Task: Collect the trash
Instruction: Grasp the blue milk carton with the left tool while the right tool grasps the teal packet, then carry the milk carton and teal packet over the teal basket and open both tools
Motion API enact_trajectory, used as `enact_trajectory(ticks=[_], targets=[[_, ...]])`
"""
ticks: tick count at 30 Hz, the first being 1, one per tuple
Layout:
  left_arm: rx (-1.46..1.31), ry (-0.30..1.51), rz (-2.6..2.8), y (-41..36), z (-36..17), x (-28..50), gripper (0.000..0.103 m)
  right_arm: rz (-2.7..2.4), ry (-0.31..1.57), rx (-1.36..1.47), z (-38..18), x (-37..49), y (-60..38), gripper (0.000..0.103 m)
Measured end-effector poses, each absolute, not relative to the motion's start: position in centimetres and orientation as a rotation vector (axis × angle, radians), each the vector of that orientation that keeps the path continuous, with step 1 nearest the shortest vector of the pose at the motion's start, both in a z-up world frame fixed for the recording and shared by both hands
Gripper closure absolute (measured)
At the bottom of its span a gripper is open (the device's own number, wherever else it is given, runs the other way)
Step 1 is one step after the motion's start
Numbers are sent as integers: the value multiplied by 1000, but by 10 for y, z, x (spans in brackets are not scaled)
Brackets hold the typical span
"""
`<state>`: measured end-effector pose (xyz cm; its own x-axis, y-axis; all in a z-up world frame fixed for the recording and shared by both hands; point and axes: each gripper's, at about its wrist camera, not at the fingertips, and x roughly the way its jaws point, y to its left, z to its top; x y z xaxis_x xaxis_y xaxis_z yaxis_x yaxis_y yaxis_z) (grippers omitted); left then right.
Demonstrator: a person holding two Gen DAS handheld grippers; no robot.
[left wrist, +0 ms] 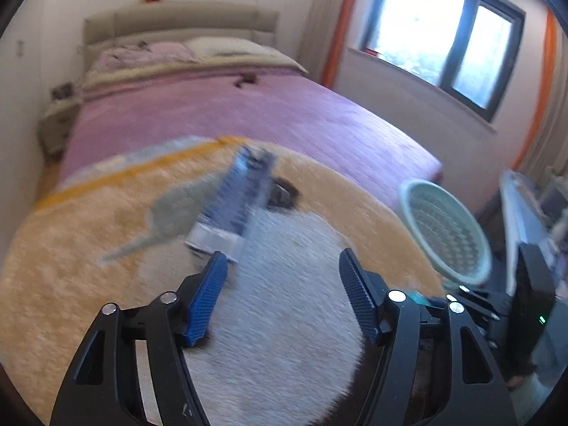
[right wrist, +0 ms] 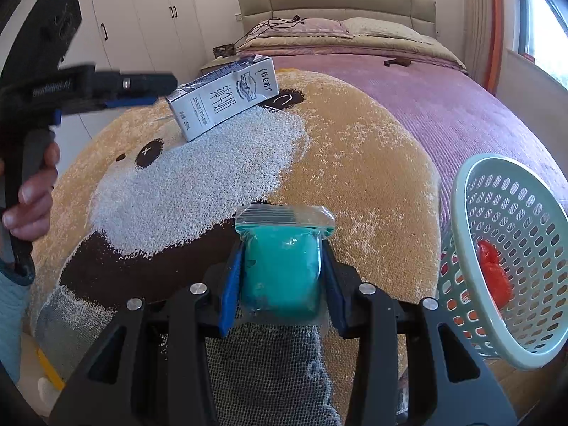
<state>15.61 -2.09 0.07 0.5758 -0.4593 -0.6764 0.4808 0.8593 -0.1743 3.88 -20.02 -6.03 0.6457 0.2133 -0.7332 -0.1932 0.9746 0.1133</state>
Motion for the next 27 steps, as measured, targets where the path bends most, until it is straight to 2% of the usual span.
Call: enact_trajectory(ticks=[2, 7, 9, 12, 18, 27], targets=[[57, 768, -482, -21, 3, 164, 32, 226, 835, 23, -60, 38, -199, 64], [126, 812, -364, -34, -12, 193, 31, 218, 828, -1, -60, 34, -195, 63], [153, 824, -341, -38, -18, 200, 31, 222, 828, 6, -60, 32, -194, 52], [183, 844, -301, -46, -27, 210, 32, 224, 824, 9, -61, 27, -194, 49], [186, 884, -283, -49, -35, 219, 55, 219, 826, 8, -62, 21, -195, 48], [148, 861, -313, -49, -34, 200, 64, 205, 835, 21, -62, 12, -197, 48]])
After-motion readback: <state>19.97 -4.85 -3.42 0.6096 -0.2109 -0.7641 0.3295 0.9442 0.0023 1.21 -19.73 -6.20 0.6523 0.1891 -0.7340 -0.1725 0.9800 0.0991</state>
